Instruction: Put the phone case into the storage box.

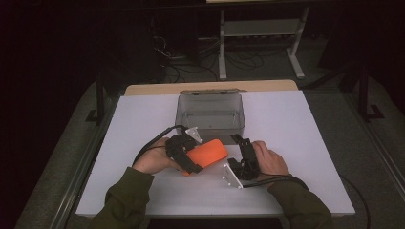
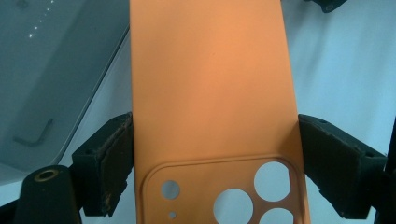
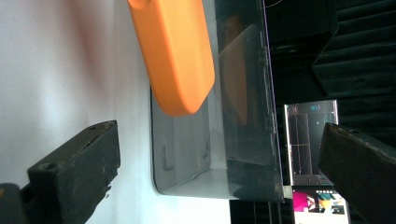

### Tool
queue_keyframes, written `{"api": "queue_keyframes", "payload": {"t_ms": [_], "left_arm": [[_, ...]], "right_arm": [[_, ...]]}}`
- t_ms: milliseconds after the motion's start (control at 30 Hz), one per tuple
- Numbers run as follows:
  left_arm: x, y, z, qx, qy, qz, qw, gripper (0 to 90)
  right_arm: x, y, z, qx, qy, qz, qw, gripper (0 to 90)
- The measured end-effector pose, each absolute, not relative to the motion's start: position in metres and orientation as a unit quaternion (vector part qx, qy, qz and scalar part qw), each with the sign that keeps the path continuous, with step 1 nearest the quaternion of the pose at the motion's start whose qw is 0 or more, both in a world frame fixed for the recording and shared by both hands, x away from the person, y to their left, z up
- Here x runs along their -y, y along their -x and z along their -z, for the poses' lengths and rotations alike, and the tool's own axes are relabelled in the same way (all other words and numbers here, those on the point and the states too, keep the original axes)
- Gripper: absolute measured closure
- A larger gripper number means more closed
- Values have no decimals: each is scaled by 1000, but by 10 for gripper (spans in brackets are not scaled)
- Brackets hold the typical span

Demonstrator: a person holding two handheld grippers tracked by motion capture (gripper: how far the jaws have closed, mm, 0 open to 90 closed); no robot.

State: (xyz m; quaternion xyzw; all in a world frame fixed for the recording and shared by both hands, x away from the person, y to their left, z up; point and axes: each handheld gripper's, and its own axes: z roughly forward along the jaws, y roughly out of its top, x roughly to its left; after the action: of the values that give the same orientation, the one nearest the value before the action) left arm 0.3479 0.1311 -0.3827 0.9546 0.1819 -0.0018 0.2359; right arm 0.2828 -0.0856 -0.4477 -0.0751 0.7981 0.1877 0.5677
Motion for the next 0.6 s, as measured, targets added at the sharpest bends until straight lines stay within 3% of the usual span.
{"api": "queue_keyframes", "payload": {"t_ms": [600], "left_arm": [[-131,-348,382,-185,-954,3,236,146]], "right_arm": [[72,-279,446,-792,90,-193,572,0]]}}
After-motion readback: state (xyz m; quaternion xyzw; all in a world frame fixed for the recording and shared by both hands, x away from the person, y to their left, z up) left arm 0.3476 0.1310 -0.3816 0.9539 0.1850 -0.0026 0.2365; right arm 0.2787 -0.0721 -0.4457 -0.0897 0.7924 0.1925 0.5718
